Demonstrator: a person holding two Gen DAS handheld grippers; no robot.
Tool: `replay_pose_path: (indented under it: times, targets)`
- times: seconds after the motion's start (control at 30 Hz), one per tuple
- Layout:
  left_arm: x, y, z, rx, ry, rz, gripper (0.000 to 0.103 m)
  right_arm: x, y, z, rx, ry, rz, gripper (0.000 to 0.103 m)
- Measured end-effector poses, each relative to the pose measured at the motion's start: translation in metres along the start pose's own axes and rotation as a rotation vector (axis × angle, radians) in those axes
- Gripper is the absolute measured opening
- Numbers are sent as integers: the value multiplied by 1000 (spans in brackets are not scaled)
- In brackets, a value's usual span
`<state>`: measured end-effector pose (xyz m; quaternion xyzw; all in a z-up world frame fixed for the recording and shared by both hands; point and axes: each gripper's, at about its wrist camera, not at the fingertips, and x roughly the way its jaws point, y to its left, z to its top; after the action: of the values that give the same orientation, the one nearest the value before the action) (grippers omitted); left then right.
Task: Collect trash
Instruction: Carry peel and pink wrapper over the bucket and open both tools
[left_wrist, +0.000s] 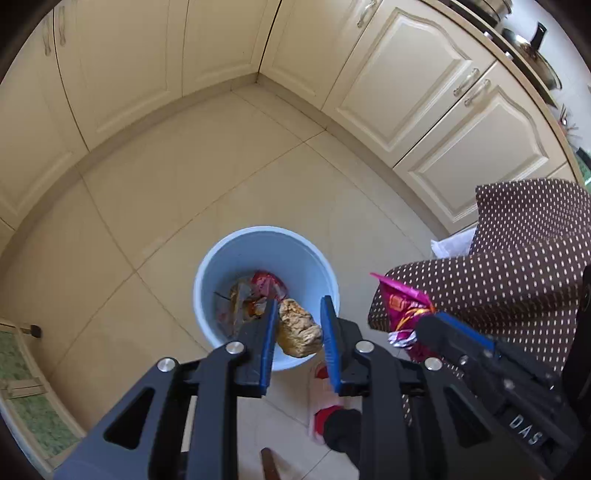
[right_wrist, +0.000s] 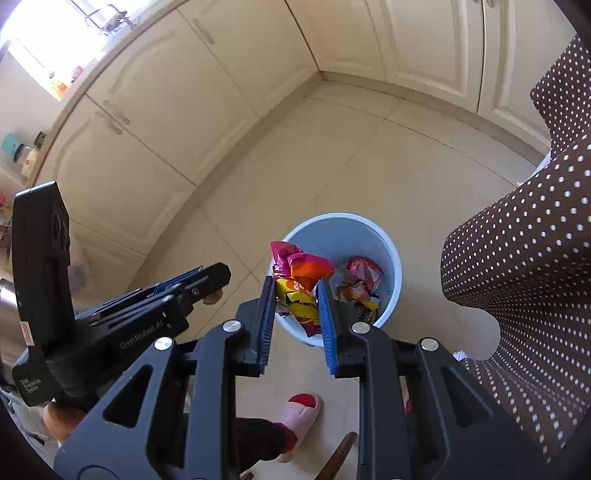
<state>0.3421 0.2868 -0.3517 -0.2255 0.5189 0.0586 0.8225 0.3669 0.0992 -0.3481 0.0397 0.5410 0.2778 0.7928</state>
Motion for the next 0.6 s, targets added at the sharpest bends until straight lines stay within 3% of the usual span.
replay_pose_path:
  times: [0.07, 0.3, 0.6]
  targets:
    - [9, 4, 1, -12, -8, -7, 26, 9, -3, -2, 0, -1, -15, 23]
    - [31, 9, 0, -30, 19, 4, 53, 35, -10, 5, 33, 27, -25, 23]
    - [34, 22, -5, -61, 41, 27, 56, 52, -2, 4, 35, 44, -25, 23]
